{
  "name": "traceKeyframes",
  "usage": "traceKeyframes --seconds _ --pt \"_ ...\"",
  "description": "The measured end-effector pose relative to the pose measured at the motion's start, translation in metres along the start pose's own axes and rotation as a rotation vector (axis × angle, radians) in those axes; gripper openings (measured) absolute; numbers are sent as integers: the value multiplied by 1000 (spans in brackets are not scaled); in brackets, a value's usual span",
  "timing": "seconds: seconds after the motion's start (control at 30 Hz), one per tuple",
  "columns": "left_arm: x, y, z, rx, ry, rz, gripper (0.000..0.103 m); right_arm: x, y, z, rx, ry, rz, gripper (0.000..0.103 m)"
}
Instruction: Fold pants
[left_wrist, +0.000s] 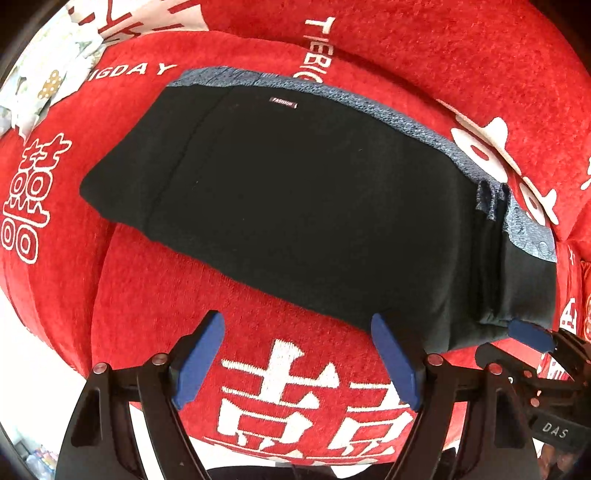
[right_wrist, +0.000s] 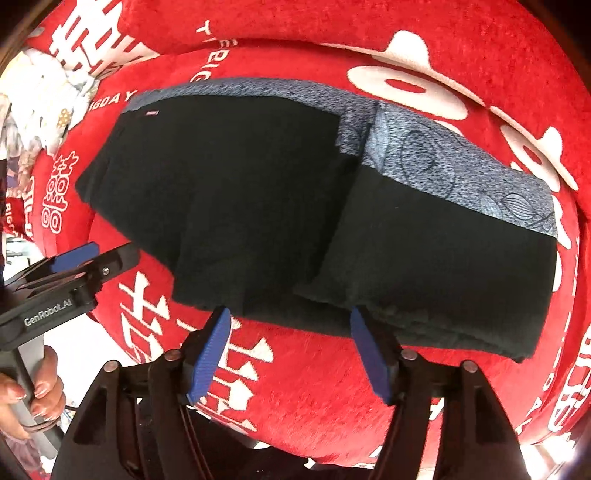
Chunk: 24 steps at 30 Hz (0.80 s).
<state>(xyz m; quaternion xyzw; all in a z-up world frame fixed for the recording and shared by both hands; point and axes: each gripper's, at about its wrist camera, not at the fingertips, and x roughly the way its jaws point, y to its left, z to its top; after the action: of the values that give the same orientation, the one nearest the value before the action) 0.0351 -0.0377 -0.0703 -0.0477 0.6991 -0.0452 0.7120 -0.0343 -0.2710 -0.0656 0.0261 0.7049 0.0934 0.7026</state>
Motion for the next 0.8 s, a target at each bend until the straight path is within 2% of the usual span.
traceKeyframes --seconds 0.23,0.3,0.47,0.53,0.57,0.63,0.8 --pt "3 12 -3 -21 2 10 82 0 12 -1 -9 5 17 74" --pt "3 16 -3 -32 -2 15 82 0 15 1 -16 6 15 77" --pt "3 30 -3 -74 -8 -10 83 3 21 4 -28 6 15 80" --pt "4 37 -3 -99 -2 -32 92 3 23 5 -34 6 17 80" --pt "5 42 -2 -115 2 -48 103 4 24 5 -37 5 18 81" --pt "4 53 -1 -155 0 -83 103 3 25 5 -42 -4 16 84" --pt "4 76 2 -222 12 -75 103 3 30 8 -54 -15 18 86"
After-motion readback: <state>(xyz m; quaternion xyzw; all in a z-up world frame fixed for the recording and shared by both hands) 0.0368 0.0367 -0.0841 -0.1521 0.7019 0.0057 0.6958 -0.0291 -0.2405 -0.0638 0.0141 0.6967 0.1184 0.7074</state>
